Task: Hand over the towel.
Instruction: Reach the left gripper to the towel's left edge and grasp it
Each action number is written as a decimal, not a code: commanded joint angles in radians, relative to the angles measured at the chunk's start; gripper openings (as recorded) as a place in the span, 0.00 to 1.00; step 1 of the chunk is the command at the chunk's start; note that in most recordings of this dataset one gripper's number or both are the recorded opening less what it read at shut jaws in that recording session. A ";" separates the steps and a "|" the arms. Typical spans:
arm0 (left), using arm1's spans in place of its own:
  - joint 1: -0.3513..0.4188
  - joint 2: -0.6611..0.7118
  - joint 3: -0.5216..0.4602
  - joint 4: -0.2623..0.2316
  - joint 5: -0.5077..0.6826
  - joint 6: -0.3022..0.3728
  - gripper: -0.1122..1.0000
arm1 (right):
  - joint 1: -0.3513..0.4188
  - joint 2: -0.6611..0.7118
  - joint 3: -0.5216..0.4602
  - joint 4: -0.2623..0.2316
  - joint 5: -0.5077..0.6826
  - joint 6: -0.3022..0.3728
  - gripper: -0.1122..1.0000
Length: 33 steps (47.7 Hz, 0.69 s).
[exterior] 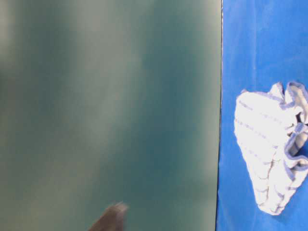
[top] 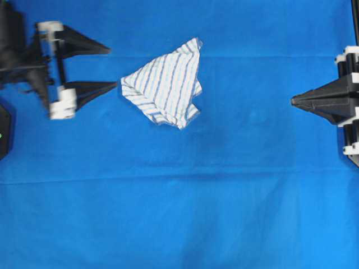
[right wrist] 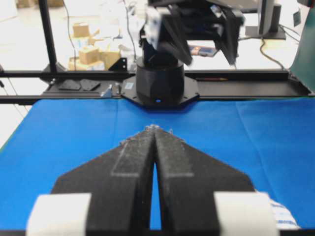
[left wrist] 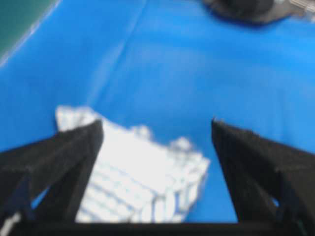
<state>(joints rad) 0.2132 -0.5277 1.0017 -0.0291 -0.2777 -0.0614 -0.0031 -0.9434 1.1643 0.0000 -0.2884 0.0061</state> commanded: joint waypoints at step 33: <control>0.061 0.695 -0.302 0.000 0.146 -0.006 0.94 | 0.000 0.078 -0.011 0.003 0.020 0.003 0.11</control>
<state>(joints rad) 0.2654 0.1672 0.7194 -0.0291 -0.1335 -0.0675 -0.0031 -0.8744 1.1643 0.0015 -0.2654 0.0077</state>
